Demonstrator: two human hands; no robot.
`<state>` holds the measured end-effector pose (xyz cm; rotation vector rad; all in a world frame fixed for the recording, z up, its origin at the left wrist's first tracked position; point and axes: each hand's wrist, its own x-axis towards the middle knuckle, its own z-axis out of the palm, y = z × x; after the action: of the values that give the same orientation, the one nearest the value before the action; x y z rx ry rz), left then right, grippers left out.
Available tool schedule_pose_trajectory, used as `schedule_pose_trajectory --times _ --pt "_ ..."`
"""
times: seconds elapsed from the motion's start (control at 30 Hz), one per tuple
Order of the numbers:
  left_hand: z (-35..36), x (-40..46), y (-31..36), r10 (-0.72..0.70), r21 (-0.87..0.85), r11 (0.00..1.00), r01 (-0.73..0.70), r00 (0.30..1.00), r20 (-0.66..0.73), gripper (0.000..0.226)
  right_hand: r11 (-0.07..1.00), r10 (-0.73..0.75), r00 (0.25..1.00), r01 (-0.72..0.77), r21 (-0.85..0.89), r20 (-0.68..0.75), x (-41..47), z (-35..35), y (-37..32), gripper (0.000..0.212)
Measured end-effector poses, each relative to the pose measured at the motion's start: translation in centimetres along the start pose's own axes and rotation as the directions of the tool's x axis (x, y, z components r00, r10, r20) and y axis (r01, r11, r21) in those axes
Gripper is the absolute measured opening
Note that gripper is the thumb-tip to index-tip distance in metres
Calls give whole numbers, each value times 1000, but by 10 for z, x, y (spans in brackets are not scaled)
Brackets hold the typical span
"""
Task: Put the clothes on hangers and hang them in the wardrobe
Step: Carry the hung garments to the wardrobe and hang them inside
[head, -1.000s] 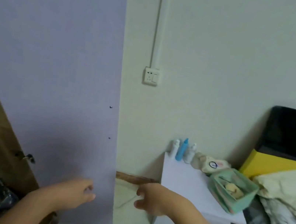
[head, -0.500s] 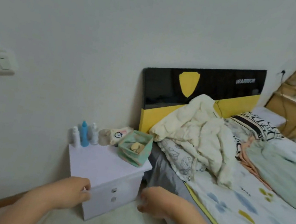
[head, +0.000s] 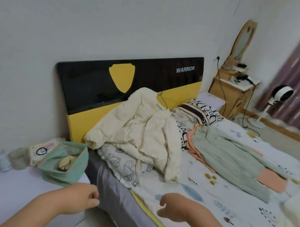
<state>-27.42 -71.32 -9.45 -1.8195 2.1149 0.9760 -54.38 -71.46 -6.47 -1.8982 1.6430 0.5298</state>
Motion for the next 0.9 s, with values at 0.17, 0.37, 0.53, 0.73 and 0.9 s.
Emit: schedule_pose_trajectory --times 0.17,0.37,0.53,0.73,0.9 --pt "-33 66 8 47 72 996 -48 999 26 10 994 82 996 -81 77 -19 45 -33 30 46" --pt "-99 159 -7 102 125 987 -101 995 4 8 970 160 984 -142 198 -76 129 -89 36 43" --pt "-159 239 -19 143 136 980 -147 989 39 18 938 236 967 -202 281 -92 201 -133 25 40" --pt "-211 323 -17 194 264 945 -191 981 17 31 902 264 963 -224 369 -60 275 -156 22 43" --pt "-239 394 -6 233 275 938 -209 971 -58 34 879 278 960 -237 414 -40 342 -177 46 44"
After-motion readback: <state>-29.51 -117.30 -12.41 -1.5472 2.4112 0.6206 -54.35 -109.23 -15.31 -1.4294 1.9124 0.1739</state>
